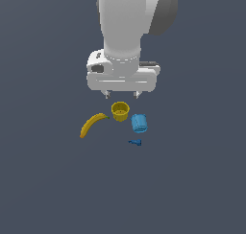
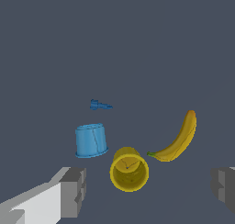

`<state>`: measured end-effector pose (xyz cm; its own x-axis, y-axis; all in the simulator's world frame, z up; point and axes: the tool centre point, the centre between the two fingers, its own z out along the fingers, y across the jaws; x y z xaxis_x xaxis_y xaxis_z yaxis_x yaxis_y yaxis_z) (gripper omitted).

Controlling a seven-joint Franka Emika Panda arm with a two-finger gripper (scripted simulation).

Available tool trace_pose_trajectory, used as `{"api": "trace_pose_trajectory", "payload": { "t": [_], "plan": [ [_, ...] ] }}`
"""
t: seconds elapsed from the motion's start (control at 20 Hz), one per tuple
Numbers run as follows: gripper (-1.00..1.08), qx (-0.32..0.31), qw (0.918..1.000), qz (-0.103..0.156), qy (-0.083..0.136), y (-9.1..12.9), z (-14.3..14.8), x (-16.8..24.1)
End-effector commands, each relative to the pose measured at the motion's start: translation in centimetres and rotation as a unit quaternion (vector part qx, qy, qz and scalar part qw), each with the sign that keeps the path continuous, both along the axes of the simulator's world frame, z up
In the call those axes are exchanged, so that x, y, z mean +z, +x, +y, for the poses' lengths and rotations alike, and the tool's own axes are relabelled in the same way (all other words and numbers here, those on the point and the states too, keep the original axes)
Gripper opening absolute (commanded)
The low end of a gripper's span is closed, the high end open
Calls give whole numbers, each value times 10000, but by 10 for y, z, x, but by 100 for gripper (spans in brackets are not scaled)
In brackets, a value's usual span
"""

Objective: Pick up a designated object from a clutter of objects.

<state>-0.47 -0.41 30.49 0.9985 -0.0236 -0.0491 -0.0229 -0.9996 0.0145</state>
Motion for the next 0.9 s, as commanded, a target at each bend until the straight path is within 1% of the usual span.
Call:
{"api": "trace_pose_trajectory", "payload": {
  "t": [0.0,0.15,0.45,0.85],
  "plan": [
    [100,0,10000,0,0,0,0,0],
    [100,43,10000,35,-25,-1,2,-3],
    [100,277,9993,202,-151,-7,14,-13],
    [100,166,9996,188,-126,-6,9,-21]
  ]
}}
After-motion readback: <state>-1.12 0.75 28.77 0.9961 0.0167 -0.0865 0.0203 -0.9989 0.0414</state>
